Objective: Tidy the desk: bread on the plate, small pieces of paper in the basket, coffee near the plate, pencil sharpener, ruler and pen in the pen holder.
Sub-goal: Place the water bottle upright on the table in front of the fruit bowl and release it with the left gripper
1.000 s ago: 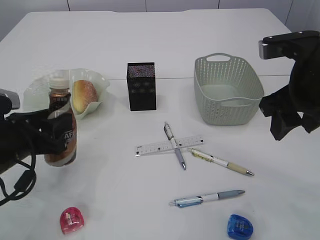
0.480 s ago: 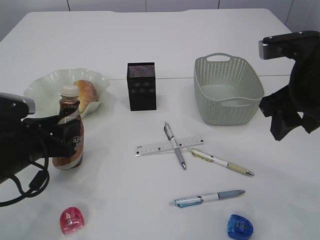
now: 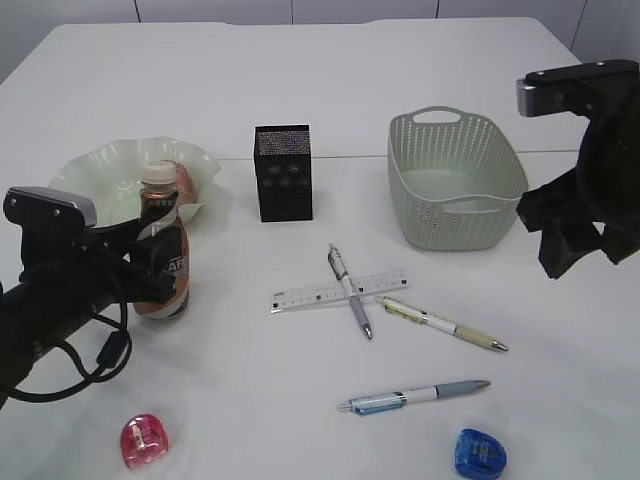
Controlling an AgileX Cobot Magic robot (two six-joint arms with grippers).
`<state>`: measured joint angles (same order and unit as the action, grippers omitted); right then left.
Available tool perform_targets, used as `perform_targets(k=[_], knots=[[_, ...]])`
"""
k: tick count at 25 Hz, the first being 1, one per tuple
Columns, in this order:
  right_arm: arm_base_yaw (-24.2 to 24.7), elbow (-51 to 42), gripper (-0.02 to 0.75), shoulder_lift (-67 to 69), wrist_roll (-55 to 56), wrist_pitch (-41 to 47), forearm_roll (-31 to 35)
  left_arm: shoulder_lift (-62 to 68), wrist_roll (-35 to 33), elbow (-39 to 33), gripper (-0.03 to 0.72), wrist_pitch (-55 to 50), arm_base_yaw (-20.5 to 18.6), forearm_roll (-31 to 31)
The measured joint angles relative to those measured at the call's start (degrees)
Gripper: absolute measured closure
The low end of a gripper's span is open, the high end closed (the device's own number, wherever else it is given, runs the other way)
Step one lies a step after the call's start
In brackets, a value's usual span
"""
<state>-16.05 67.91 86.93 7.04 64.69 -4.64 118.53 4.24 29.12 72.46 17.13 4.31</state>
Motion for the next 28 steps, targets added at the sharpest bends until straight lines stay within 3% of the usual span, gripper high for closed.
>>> perform_targets(k=[11, 18, 24, 28], knots=[[0.00, 0.00, 0.291, 0.00, 0.00, -1.51, 0.00, 3.27, 0.10, 0.48, 0.344, 4.21, 0.00, 0.13], [0.00, 0.00, 0.291, 0.00, 0.00, -1.72, 0.00, 2.80, 0.10, 0.48, 0.240, 3.78, 0.00, 0.02], [0.00, 0.00, 0.291, 1.58, 0.00, -1.84, 0.00, -0.44, -1.11, 0.17, 0.209, -1.14, 0.00, 0.25], [0.00, 0.00, 0.291, 2.19, 0.00, -1.84, 0.00, -2.57, -3.45, -0.27, 0.147, -5.10, 0.00, 0.33]])
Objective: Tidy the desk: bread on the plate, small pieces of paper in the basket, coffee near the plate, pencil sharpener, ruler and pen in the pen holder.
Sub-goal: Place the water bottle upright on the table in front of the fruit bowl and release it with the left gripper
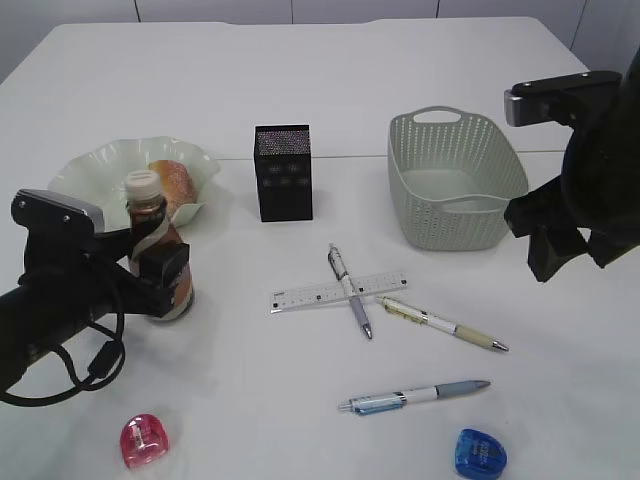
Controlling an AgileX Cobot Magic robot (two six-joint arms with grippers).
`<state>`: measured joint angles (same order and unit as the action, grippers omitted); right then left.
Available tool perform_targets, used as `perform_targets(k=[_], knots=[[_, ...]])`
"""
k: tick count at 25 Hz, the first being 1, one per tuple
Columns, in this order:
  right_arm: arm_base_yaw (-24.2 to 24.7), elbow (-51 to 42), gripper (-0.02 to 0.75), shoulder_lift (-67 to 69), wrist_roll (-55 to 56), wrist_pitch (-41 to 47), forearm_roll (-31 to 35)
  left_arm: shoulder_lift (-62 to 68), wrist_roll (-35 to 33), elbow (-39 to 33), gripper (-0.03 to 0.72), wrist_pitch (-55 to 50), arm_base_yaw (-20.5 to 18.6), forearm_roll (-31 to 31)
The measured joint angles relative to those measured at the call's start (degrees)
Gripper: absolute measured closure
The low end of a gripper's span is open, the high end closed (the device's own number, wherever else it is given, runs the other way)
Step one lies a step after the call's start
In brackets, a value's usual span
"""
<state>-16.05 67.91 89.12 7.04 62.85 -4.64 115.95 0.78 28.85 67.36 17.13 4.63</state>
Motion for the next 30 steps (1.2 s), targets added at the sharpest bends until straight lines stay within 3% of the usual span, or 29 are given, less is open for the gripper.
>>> perform_targets(k=[5, 24, 30], knots=[[0.00, 0.00, 0.291, 0.10, 0.00, 0.00, 0.00, -2.32, -0.78, 0.00, 0.111, -0.77, 0.00, 0.00], [0.00, 0.00, 0.291, 0.10, 0.00, 0.32, 0.00, -17.13, -0.78, -0.51, 0.107, -1.56, 0.00, 0.37], [0.00, 0.00, 0.291, 0.10, 0.00, 0.32, 0.00, -23.84, -0.78, -0.61, 0.107, -1.56, -1.50, -2.44]])
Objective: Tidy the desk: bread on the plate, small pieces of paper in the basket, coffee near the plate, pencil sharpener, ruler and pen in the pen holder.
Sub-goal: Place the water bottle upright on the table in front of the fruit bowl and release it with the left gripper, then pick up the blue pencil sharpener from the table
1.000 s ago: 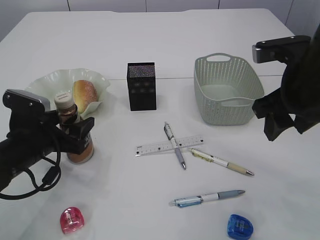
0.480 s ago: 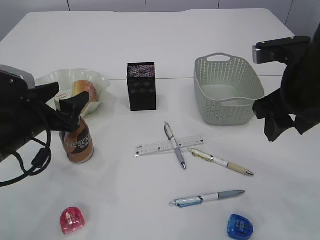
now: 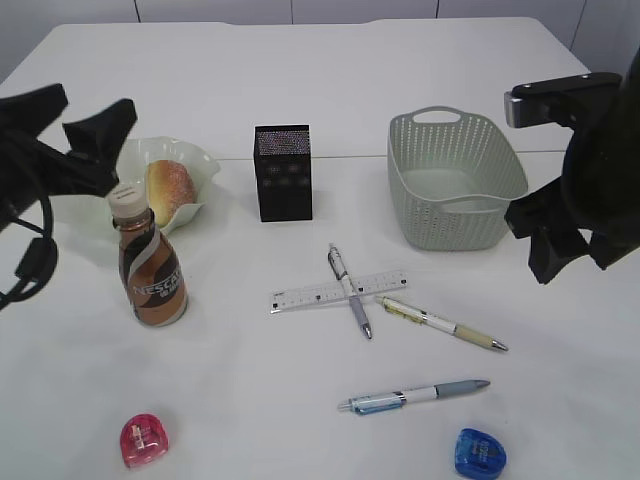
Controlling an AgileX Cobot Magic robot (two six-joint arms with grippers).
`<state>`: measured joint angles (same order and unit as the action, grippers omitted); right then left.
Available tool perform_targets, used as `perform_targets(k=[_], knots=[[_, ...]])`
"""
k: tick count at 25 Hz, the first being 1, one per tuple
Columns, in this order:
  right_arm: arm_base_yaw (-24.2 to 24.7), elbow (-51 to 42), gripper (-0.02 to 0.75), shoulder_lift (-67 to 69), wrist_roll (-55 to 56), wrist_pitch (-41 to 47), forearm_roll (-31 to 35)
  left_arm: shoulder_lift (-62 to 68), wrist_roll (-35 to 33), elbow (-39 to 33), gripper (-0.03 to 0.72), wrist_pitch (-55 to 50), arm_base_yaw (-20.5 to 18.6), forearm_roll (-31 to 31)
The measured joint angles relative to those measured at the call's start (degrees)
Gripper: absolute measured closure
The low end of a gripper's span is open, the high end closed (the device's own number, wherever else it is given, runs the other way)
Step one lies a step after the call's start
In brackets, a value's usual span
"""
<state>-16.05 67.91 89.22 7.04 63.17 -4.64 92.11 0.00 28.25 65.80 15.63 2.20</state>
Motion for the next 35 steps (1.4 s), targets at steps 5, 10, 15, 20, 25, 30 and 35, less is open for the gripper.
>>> perform_targets(k=[5, 10, 15, 20, 25, 30, 35], knots=[[0.00, 0.00, 0.290, 0.00, 0.00, 0.00, 0.00, -5.28, 0.00, 0.00, 0.107, -4.08, -7.09, -0.23], [0.00, 0.00, 0.290, 0.00, 0.00, 0.21, 0.00, -9.50, 1.72, -0.12, 0.114, -8.83, -14.30, 1.29], [0.00, 0.00, 0.290, 0.00, 0.00, 0.33, 0.00, -12.24, 5.01, -0.23, 0.128, -13.41, -18.98, 2.05], [0.00, 0.00, 0.290, 0.00, 0.08, 0.94, 0.56, -15.92, 5.75, -0.32, 0.156, -25.05, -20.36, 2.05], [0.00, 0.00, 0.291, 0.00, 0.08, 2.72, 1.09, -21.68, 6.51, -0.32, 0.178, -42.43, -20.36, 2.13], [0.00, 0.00, 0.291, 0.00, 0.08, 3.08, 1.69, -28.31, 7.21, -0.32, 0.181, -65.80, -20.36, 2.13], [0.00, 0.00, 0.291, 0.00, 0.08, 3.39, 3.91, -32.63, 7.21, -0.32, 0.181, -85.11, -20.36, -1.31]])
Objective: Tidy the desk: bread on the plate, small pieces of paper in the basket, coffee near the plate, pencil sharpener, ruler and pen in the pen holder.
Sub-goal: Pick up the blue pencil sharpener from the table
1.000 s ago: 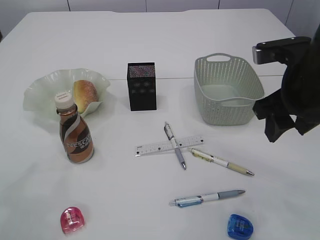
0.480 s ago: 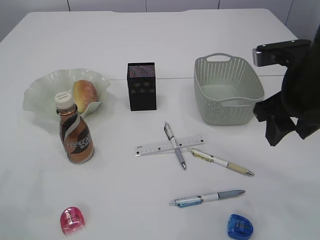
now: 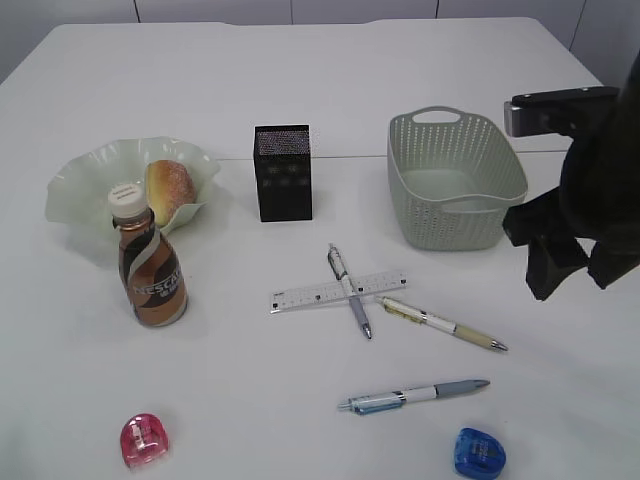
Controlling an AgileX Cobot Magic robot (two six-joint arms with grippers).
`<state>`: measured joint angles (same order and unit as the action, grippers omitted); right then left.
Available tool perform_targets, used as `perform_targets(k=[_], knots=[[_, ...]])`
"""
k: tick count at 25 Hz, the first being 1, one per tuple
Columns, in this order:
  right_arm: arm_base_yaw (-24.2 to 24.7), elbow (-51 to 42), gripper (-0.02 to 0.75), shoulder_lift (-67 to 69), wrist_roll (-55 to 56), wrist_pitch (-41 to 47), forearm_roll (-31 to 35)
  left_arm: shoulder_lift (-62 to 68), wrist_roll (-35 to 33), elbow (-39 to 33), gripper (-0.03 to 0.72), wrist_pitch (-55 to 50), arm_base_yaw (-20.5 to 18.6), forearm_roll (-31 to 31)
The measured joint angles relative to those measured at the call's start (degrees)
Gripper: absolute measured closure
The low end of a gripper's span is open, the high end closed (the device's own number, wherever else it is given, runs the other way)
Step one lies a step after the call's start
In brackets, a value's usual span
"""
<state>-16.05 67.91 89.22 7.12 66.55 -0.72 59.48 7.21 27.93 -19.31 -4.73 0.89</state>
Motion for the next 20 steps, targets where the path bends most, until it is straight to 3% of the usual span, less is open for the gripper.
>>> perform_targets(k=[6, 10, 16, 20], knots=[[-0.27, -0.02, 0.291, 0.00, -1.19, 1.97, 3.14, -0.83, -7.21, 4.51, 0.181, -18.18, 0.00, -8.98], [-3.73, -0.79, 0.291, 0.00, -1.23, 2.57, 3.14, -0.87, -12.50, 10.53, 0.182, -28.39, 0.00, -16.90], [-13.40, -4.05, 0.291, 0.00, 1.42, -3.00, 3.58, -0.96, -14.36, 16.74, 0.182, -42.76, 0.00, -19.90], [-14.77, -5.80, 0.291, 0.00, -1.65, -5.00, 3.65, -0.96, -14.39, 17.59, 0.184, -44.14, 0.00, -22.39]])
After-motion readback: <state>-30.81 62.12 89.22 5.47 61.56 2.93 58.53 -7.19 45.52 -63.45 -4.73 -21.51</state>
